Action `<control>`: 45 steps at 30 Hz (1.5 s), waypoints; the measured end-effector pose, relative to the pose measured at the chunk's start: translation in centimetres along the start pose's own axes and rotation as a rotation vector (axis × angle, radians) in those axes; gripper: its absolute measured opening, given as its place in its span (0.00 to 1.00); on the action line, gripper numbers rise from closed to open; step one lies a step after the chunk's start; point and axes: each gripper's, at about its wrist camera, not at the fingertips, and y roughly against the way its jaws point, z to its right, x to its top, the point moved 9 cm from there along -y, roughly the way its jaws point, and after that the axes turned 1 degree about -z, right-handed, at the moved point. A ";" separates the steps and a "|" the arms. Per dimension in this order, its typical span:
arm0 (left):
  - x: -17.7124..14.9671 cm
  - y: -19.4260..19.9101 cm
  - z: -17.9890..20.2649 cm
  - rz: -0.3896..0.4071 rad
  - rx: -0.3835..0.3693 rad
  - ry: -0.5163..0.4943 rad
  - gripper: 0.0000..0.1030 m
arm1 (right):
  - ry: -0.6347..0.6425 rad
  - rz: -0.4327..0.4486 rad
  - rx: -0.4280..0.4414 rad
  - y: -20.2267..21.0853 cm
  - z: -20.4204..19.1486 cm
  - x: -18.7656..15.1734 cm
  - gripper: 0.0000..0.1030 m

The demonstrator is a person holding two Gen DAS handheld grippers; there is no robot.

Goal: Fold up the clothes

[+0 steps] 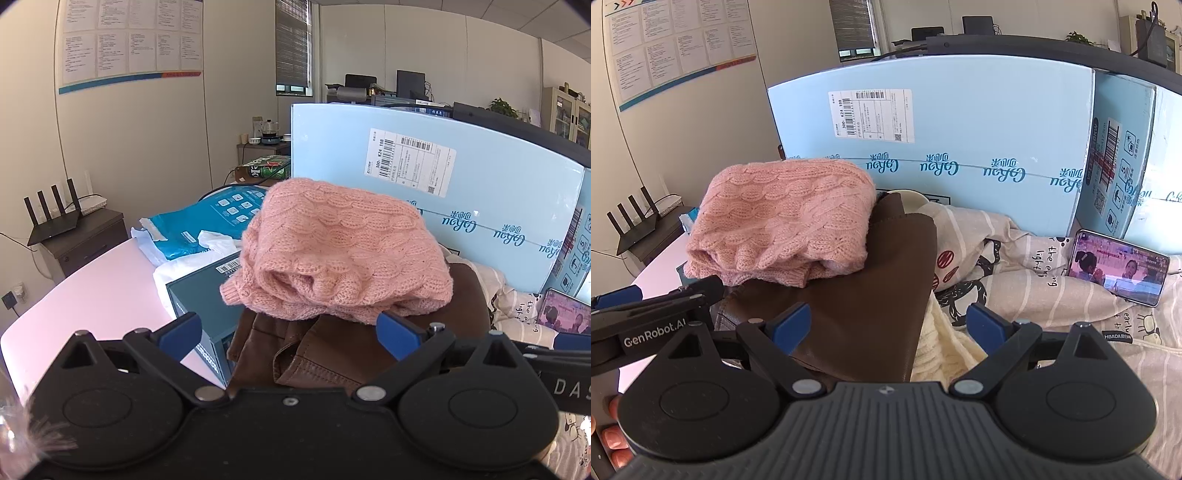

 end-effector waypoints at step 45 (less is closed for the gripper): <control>0.1 -0.2 -0.1 -0.002 -0.009 0.008 1.00 | 0.006 -0.014 0.006 0.0 -0.2 -0.1 0.88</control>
